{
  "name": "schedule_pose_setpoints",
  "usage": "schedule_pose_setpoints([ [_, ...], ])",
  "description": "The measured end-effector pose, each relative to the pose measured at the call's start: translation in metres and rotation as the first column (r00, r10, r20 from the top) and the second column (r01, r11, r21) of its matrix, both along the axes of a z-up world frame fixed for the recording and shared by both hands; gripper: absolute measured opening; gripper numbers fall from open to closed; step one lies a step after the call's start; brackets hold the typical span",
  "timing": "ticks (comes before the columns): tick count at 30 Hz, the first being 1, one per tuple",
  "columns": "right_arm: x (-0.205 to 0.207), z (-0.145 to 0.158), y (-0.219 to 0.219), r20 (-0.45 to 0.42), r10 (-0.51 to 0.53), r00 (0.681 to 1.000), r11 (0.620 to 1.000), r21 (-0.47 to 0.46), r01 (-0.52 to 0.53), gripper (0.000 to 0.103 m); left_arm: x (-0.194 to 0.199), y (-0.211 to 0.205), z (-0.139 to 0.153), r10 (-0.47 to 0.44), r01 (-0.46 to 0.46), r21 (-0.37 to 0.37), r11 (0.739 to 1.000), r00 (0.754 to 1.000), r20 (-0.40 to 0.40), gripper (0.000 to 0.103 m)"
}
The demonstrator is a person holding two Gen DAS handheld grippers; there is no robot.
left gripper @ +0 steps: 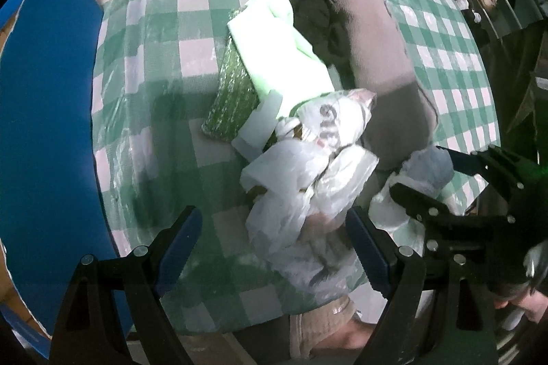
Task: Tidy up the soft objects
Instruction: 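Lower the right tool and grasp the white sock bundle while the left tool lowers to the plastic bags, then grasp the white plastic bag bundle with the left tool while the right tool holds the socks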
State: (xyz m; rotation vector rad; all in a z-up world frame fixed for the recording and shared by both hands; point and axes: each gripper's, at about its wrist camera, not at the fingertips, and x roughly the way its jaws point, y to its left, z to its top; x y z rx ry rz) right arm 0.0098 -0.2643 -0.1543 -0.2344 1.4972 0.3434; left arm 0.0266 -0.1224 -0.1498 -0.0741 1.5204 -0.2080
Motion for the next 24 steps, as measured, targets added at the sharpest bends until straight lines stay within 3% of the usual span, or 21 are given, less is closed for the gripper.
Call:
schedule_pose_setpoints([
  [10, 0.018, 0.036, -0.026, 0.067, -0.081, 0.994, 0.996, 0.04, 0.079, 0.064, 0.01, -0.012, -0.014, 0.002, -0.002, 0.021, 1.0, 1.0, 0.006, 0.087],
  [18, 0.038, 0.052, -0.039, 0.111, -0.154, 0.982, 0.987, 0.071, 0.146, 0.064, 0.015, -0.03, -0.025, -0.06, 0.059, 0.061, 0.996, 0.998, 0.029, 0.086],
  [19, 0.039, 0.055, -0.041, 0.115, -0.161, 0.98, 0.985, 0.077, 0.153, 0.064, 0.015, -0.032, -0.026, -0.064, 0.062, 0.062, 0.996, 0.997, 0.032, 0.083],
  [21, 0.029, 0.046, -0.041, 0.122, -0.17, 0.978, 0.983, 0.086, 0.16, 0.064, 0.016, -0.033, -0.03, -0.064, 0.062, 0.066, 0.996, 0.998, 0.028, 0.064],
  [24, 0.03, 0.051, -0.04, 0.13, -0.175, 0.976, 0.982, 0.092, 0.164, 0.064, 0.018, -0.033, -0.031, -0.081, 0.077, 0.075, 0.994, 0.996, 0.042, 0.051],
])
